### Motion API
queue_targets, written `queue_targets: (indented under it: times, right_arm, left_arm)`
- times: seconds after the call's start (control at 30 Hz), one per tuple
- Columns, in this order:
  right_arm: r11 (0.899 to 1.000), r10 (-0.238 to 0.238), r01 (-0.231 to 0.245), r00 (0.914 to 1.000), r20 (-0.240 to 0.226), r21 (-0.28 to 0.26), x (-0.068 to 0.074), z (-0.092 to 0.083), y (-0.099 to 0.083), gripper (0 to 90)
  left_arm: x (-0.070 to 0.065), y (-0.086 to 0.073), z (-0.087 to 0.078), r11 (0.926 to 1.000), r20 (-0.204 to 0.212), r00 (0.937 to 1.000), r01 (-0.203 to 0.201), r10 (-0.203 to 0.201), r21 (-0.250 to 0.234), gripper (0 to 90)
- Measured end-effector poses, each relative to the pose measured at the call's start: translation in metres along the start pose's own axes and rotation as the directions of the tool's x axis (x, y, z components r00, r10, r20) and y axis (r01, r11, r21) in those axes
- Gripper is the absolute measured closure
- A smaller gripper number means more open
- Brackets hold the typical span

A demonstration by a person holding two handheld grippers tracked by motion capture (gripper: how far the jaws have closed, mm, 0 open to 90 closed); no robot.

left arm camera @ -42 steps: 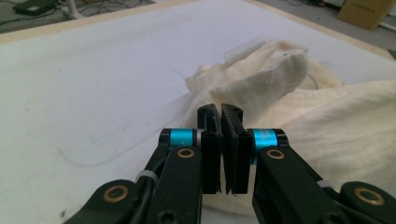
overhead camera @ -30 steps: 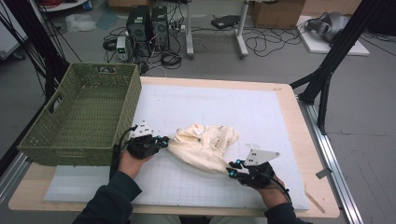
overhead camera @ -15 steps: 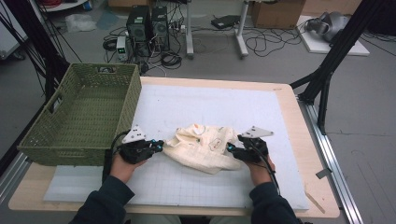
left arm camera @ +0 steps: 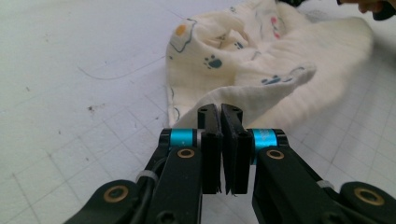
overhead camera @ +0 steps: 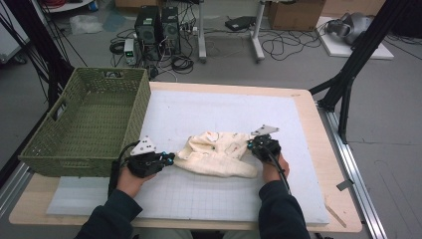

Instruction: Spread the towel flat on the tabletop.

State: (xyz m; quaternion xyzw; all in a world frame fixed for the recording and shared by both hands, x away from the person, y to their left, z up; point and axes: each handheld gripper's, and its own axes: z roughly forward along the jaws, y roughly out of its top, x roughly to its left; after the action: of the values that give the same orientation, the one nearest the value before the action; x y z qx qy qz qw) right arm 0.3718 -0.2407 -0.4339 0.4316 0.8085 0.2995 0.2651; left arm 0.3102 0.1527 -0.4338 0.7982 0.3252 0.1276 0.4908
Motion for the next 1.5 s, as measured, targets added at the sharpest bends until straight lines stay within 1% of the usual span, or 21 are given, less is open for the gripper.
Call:
queue_targets:
  times: [0.07, 0.1, 0.13, 0.2, 0.3, 0.5, 0.57, 0.63, 0.67, 0.7, 0.8, 0.87, 0.9, 0.97, 1.0, 1.03, 1.07, 1.3, 1.43, 1.47, 1.5]
  right_arm:
    - [0.999, 0.048, -0.048, 0.9973, 0.057, -0.004, -0.015, -0.002, -0.001, 87.1]
    - [0.996, 0.09, -0.089, 0.9936, 0.069, -0.019, -0.02, -0.003, -0.003, 87.0]
    - [0.992, 0.124, -0.122, 0.9894, 0.076, -0.034, -0.025, -0.004, -0.005, 86.8]
    - [0.986, 0.162, -0.161, 0.9857, 0.046, -0.039, -0.029, -0.005, -0.008, 82.9]
    - [0.988, 0.142, -0.14, 0.9895, 0.025, -0.064, -0.024, -0.01, -0.007, 67.2]
    - [0.976, 0.132, -0.13, 0.9912, 0.0, -0.174, -0.02, -0.032, -0.006, 56.4]
    - [0.969, 0.141, -0.146, 0.9893, -0.037, -0.201, -0.02, -0.037, -0.005, 53.9]
    - [0.964, 0.133, -0.156, 0.9843, -0.116, -0.215, -0.018, -0.038, -0.005, 50.8]
    - [0.969, 0.103, -0.139, 0.9789, -0.176, -0.205, -0.013, -0.036, -0.003, 49.4]
    - [0.973, 0.084, -0.124, 0.9766, -0.198, -0.197, -0.01, -0.035, -0.003, 47.9]
    - [0.983, 0.023, -0.074, 0.9574, -0.288, -0.168, 0.004, -0.027, 0.0, 44.8]
    - [0.989, -0.011, -0.036, 0.9494, -0.314, -0.143, 0.01, -0.022, 0.0, 45.8]
    - [0.991, -0.02, -0.023, 0.9486, -0.316, -0.133, 0.013, -0.02, 0.0, 47.6]
    - [0.994, -0.049, 0.015, 0.9429, -0.329, -0.106, 0.016, -0.016, 0.0, 60.7]
    - [0.996, -0.053, 0.026, 0.9357, -0.349, -0.083, 0.017, -0.016, -0.001, 72.9]
    - [0.997, -0.062, 0.038, 0.9327, -0.355, -0.074, 0.017, -0.016, -0.001, 82.4]
    - [0.996, -0.074, 0.052, 0.9333, -0.351, -0.073, 0.017, -0.017, -0.002, 85.7]
    - [0.991, -0.1, 0.06, 0.9247, -0.367, -0.118, 0.018, -0.037, -0.014, 86.7]
    - [0.986, -0.136, 0.084, 0.9065, -0.4, -0.146, 0.022, -0.055, -0.026, 86.7]
    - [0.984, -0.15, 0.096, 0.8974, -0.415, -0.148, 0.024, -0.059, -0.031, 86.7]
    - [0.984, -0.159, 0.107, 0.8931, -0.421, -0.146, 0.025, -0.062, -0.034, 86.7]
  left_arm:
    - [-0.003, 0.0, 0.002, 0.9999, 0.009, 0.9999, -0.013, 0.013, 0.009, 86.3]
    - [-0.004, -0.001, 0.002, 0.9997, 0.012, 0.9997, -0.02, 0.02, 0.014, 87.1]
    - [-0.005, -0.001, 0.003, 0.9996, 0.018, 0.9996, -0.022, 0.022, 0.018, 87.1]
    - [-0.006, -0.002, 0.005, 0.9993, 0.026, 0.9992, -0.029, 0.029, 0.023, 87.1]
    - [-0.008, -0.001, 0.006, 0.9992, 0.031, 0.999, -0.033, 0.032, 0.024, 86.0]
    - [-0.005, 0.001, 0.003, 0.9999, 0.01, 0.9998, -0.014, 0.015, -0.008, 78.0]
    - [-0.004, 0.001, 0.002, 0.9999, -0.004, 1.0, -0.007, 0.007, -0.015, 74.1]
    - [-0.002, 0.002, 0.002, 0.9996, -0.019, 0.9998, -0.003, 0.002, -0.027, 68.9]
    - [-0.001, 0.002, 0.002, 0.9995, -0.027, 0.9996, 0.001, -0.002, -0.03, 65.0]
    - [-0.001, 0.002, 0.001, 0.9991, -0.037, 0.9992, 0.011, -0.012, -0.04, 60.6]
    - [0.001, 0.003, 0.0, 0.998, -0.06, 0.998, 0.017, -0.021, -0.061, 56.4]
    - [0.002, 0.003, -0.001, 0.9971, -0.067, 0.9975, 0.018, -0.023, -0.073, 55.9]
    - [0.003, 0.003, -0.001, 0.997, -0.07, 0.9974, 0.013, -0.018, -0.076, 55.9]
    - [0.003, 0.003, -0.002, 0.9964, -0.072, 0.9972, 0.014, -0.02, -0.083, 55.9]
    - [0.003, 0.003, -0.002, 0.9961, -0.075, 0.997, 0.013, -0.02, -0.087, 55.9]
    - [0.004, 0.003, -0.003, 0.9956, -0.076, 0.9969, 0.012, -0.019, -0.093, 55.9]
    - [0.004, 0.003, -0.003, 0.9952, -0.078, 0.9968, 0.012, -0.019, -0.097, 55.9]
    - [0.006, 0.004, -0.005, 0.9933, -0.091, 0.9956, 0.011, -0.022, -0.115, 55.0]
    - [0.006, 0.005, -0.006, 0.9925, -0.098, 0.9948, 0.019, -0.031, -0.121, 53.0]
    - [0.006, 0.005, -0.005, 0.9924, -0.098, 0.9946, 0.02, -0.032, -0.122, 52.5]
    - [0.007, 0.005, -0.005, 0.9923, -0.099, 0.9945, 0.023, -0.035, -0.122, 51.8]
